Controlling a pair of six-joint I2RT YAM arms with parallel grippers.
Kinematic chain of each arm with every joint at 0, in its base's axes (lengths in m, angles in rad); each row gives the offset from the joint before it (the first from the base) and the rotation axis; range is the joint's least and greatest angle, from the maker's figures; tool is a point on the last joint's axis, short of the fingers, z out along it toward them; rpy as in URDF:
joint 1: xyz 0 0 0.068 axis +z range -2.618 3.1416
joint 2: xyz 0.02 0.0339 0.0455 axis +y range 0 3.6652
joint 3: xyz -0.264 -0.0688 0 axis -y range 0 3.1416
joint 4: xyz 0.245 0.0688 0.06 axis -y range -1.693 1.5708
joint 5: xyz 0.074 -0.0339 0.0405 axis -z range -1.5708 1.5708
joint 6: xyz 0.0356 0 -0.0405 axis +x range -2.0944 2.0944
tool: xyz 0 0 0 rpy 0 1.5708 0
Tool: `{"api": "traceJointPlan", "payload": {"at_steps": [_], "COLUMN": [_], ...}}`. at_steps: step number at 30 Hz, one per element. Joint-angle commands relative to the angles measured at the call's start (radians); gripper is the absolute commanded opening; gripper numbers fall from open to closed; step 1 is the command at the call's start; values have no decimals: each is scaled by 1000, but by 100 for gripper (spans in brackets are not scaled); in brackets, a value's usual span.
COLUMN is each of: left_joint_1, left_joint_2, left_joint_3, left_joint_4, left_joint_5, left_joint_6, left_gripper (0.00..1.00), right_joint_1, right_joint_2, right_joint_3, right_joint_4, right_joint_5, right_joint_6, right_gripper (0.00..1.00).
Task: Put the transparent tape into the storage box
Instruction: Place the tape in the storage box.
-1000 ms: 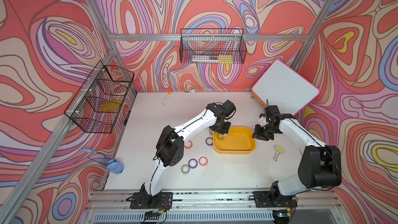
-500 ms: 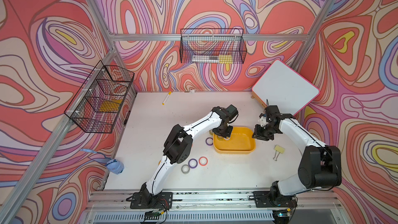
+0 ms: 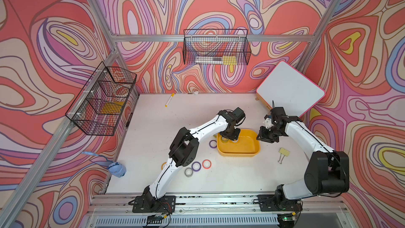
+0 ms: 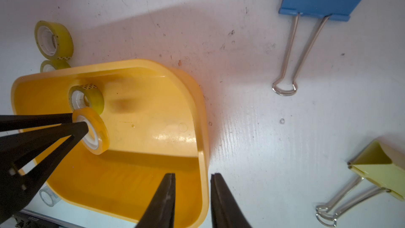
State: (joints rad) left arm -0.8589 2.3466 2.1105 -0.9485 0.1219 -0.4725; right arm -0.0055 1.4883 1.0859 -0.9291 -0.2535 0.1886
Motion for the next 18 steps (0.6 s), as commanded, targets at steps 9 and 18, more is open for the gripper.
{"api": "traceJointPlan", "payload": {"at_steps": [9, 18], "left_joint_1": [-9, -10], "left_joint_2": [71, 95], "left_joint_3": [25, 56], "left_joint_4": [43, 33], "left_joint_5": [0, -41], "left_joint_6": [-11, 8], "left_gripper": [22, 23], "right_joint_1": [-4, -4], "right_joint_2": [-29, -28], "right_joint_3": [-3, 9], "right_joint_4": [-5, -16], "right_joint_5": [-11, -6], "right_joint_6": [8, 6], "right_gripper": [29, 29]}}
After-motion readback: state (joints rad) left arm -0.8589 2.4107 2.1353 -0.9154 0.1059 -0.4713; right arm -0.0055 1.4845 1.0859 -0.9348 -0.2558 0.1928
